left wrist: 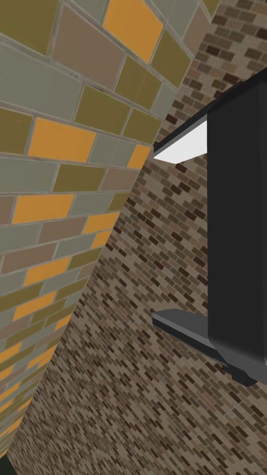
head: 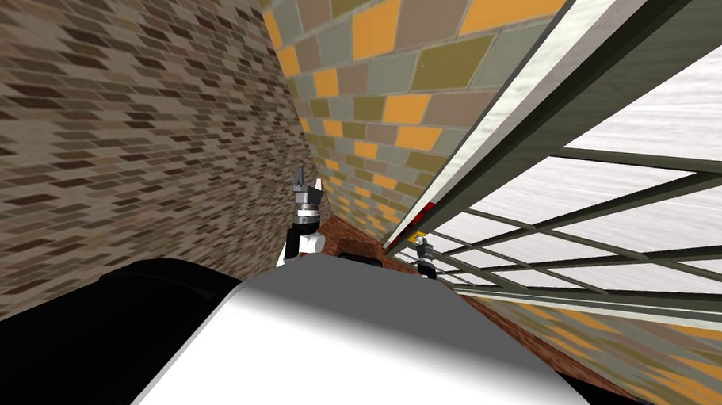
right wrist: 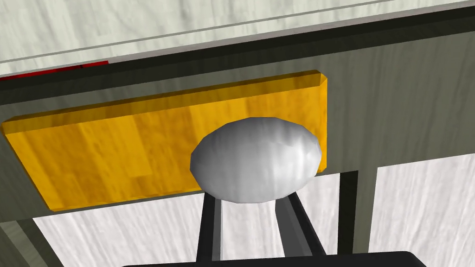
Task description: Pull the door open
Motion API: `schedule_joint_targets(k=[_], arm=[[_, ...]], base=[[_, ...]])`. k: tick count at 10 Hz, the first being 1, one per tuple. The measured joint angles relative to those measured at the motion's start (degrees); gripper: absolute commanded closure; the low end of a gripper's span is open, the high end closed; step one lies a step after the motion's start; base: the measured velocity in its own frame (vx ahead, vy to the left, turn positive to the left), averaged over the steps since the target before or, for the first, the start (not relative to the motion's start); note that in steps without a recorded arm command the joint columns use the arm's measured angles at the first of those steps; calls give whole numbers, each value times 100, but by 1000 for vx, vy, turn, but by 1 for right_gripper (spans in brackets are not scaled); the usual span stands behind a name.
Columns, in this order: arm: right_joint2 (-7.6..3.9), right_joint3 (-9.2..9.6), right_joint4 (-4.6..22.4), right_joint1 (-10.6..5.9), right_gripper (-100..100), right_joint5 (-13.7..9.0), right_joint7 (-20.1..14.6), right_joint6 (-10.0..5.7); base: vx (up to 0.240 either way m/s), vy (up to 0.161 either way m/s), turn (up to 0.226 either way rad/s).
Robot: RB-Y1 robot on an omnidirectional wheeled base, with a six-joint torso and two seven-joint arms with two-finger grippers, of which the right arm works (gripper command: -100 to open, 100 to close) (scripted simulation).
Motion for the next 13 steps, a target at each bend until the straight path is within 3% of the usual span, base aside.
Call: schedule_joint_targets(k=[4, 6, 7, 10, 13], arm=[[0, 99, 211, -119, 100, -157, -595, -63], [2, 139, 167, -112, 100, -225, -883, -1], [0, 157, 210, -121, -100, -244, -1004, -28], [48, 141, 212, -152, -100, -481, -1309, -34], [173, 172, 25, -133, -100, -762, -1725, 12]], base=[[-43, -15, 38], [-40, -5, 29], [-71, -21, 77], [-106, -34, 95], [-109, -10, 115]])
